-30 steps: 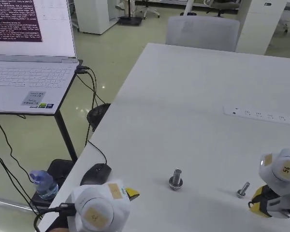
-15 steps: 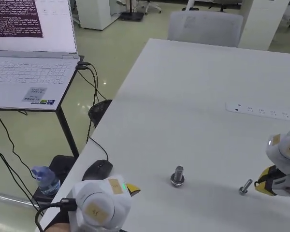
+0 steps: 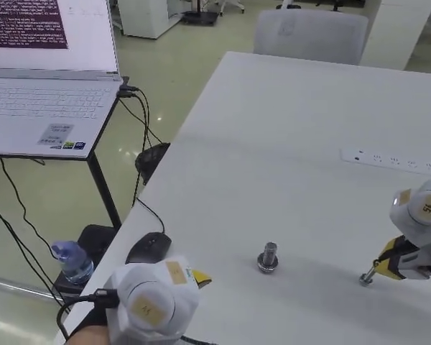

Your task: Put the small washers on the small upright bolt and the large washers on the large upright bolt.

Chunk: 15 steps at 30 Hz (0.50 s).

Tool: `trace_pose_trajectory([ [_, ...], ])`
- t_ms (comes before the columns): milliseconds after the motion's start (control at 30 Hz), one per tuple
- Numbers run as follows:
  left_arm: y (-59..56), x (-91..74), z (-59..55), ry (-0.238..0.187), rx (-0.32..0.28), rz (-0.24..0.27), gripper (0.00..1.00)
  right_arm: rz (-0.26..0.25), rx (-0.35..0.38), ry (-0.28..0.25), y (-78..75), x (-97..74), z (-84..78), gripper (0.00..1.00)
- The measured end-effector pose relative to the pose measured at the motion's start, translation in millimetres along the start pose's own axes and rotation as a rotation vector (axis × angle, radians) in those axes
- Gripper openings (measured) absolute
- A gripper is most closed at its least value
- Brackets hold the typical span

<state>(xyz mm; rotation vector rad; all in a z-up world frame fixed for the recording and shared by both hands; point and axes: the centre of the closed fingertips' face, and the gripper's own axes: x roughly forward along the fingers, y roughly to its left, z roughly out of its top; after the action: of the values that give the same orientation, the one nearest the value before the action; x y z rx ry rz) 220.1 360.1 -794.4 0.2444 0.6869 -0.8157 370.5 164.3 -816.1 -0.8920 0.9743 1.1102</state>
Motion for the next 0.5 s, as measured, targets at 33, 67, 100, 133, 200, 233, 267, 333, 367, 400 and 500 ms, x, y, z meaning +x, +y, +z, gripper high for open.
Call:
trace_pose_trajectory([
  [33, 0.2, 0.0, -0.2, 0.000, -0.001, 0.001, 0.71, 0.001, 0.001, 0.003, 0.5, 0.4, -0.3, 0.13],
  [67, 0.4, 0.1, -0.4, 0.000, -0.002, 0.001, 0.71, 0.003, -0.001, 0.006, 0.7, 1.0, -1.1, 0.13],
  [100, 0.6, 0.0, -0.8, 0.001, -0.003, 0.001, 0.71, 0.004, -0.001, 0.010, 0.9, 1.3, -1.6, 0.13],
  [133, 0.6, 0.0, -1.0, 0.001, -0.003, 0.001, 0.71, 0.005, -0.001, 0.011, 0.6, 1.9, -2.1, 0.13],
  [200, 0.2, -0.1, -1.3, 0.003, -0.004, 0.000, 0.70, 0.008, 0.000, 0.010, 0.8, 2.8, -2.5, 0.13],
  [233, 0.1, 0.2, -1.9, 0.003, -0.005, 0.000, 0.70, 0.011, 0.002, 0.011, 1.2, 3.9, -3.0, 0.13],
  [267, -0.1, 0.4, -2.5, 0.005, -0.007, -0.001, 0.70, 0.012, 0.003, 0.011, 1.2, 4.7, -3.5, 0.13],
  [333, -0.1, 0.7, -3.8, 0.008, -0.005, -0.001, 0.69, 0.015, 0.001, 0.014, 2.1, 6.3, -4.2, 0.13],
  [367, -0.2, 0.5, -3.6, 0.008, -0.003, -0.001, 0.69, 0.016, 0.003, 0.020, 2.7, 6.8, -5.4, 0.13],
  [400, -0.5, 0.2, -3.6, 0.009, -0.004, -0.002, 0.69, 0.018, 0.002, 0.018, 2.8, 8.0, -5.2, 0.13],
  [500, -0.3, 1.0, -4.5, 0.010, -0.004, -0.002, 0.69, 0.026, 0.002, 0.021, 4.6, 10.2, -5.9, 0.13],
])
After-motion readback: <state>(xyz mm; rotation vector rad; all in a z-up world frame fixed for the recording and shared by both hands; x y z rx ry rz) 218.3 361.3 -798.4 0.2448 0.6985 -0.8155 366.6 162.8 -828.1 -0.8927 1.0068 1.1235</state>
